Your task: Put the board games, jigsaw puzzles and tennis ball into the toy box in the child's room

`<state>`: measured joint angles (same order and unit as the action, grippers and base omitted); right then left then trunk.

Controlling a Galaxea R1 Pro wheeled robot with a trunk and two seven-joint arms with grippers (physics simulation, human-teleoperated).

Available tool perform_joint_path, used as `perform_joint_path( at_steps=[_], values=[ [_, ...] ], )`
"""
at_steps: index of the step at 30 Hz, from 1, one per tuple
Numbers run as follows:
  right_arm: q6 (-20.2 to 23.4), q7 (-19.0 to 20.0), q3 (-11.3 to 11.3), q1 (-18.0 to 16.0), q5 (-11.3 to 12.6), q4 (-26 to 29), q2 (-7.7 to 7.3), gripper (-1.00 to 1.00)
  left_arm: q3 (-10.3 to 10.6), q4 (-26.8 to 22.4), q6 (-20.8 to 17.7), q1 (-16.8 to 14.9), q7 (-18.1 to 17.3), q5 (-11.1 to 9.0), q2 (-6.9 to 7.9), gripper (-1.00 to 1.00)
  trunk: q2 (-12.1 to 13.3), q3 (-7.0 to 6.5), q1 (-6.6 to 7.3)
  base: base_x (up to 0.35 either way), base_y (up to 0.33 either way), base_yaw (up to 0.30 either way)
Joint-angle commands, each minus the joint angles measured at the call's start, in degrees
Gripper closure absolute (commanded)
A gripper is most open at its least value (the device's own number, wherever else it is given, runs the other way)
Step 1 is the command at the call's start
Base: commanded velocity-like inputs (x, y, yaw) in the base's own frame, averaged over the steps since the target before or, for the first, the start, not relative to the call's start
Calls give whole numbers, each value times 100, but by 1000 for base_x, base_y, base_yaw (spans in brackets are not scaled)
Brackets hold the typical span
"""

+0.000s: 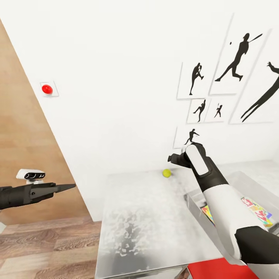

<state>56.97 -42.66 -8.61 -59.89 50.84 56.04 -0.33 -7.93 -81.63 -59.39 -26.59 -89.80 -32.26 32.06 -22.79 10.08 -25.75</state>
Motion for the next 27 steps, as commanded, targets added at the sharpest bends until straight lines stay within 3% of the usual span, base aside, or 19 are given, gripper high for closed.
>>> perform_joint_path(
  at_steps=[1,17,27],
  values=[
    [-19,-53,-12,-11,49,4,0,-100,2,-2,-61,-5,-20,2,4,-100,-13,19,-3,0,0,0],
    [-352,-50,-41,-354,49,-508,34,-100,1,-2,-61,-5,-20,26,11,-100,-13,137,-3,0,0,0],
    [-394,-50,-48,-480,-70,-915,163,-100,2,-2,-61,-5,-20,27,11,-100,-13,230,-3,0,0,0]
  ],
)
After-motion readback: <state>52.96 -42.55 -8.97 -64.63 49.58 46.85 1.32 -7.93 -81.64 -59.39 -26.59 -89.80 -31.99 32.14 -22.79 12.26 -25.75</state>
